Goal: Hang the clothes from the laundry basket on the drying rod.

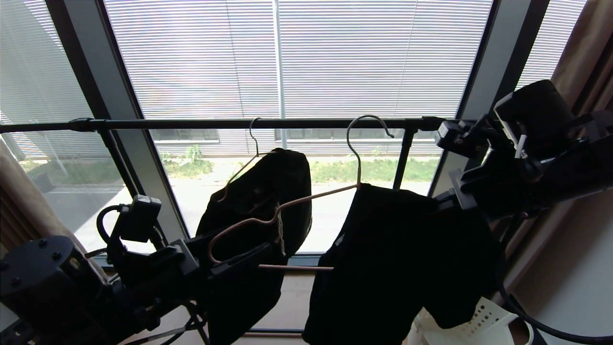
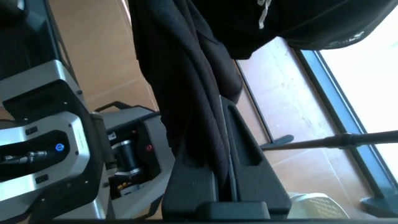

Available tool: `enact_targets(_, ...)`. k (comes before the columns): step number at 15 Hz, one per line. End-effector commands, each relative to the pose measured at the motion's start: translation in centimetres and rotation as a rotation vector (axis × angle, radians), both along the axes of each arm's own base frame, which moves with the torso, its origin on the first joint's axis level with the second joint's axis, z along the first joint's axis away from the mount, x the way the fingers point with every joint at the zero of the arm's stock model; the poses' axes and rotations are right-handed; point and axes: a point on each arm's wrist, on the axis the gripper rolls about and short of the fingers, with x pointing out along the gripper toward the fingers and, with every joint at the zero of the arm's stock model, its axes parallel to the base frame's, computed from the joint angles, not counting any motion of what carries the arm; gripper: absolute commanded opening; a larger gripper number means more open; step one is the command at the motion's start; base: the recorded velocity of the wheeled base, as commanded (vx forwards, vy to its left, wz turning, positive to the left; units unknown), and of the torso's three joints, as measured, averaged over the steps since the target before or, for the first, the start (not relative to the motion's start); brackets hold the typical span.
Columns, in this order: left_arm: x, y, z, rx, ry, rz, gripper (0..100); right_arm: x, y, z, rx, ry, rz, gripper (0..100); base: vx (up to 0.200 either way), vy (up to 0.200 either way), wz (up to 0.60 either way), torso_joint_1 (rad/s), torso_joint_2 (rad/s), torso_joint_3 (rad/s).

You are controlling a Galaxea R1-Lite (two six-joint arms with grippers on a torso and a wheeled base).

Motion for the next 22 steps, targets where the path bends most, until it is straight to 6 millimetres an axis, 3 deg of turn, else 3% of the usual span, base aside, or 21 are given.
enact_targets(1, -0.4, 0.9, 0.3, -0.034, 0.018, 0.024, 100, -0.9, -1.3, 0.7, 0.025, -0.017, -0.018, 0, 0.000, 0.000, 0.00, 0.000, 0.00, 0.000)
enact_targets(5, -2.1, 2.1, -2.2, -0.056, 0.250, 0.030, 100, -1.5, -2.2, 0.2, 0.046, 0.013, -0.027, 0, 0.000, 0.000, 0.00, 0.000, 0.00, 0.000)
enact_targets(11, -0.6, 1.3, -5.7, 0.009, 0.419, -0.016, 100, -3.1, -2.7, 2.1, 0.108, -0.041, 0.008, 0, 0.000, 0.000, 0.00, 0.000, 0.00, 0.000)
enact_targets(17, 1.2, 0.2, -5.9, -0.007, 0.404, -0.128, 100, -4.8, -0.6, 3.0, 0.119, -0.074, 0.116, 0, 0.000, 0.000, 0.00, 0.000, 0.00, 0.000)
enact_targets(22, 2.3, -1.1, -5.5, -0.019, 0.366, -0.229, 100, -5.0, 0.4, 2.7, 0.111, -0.096, 0.184, 0, 0.000, 0.000, 0.00, 0.000, 0.00, 0.000)
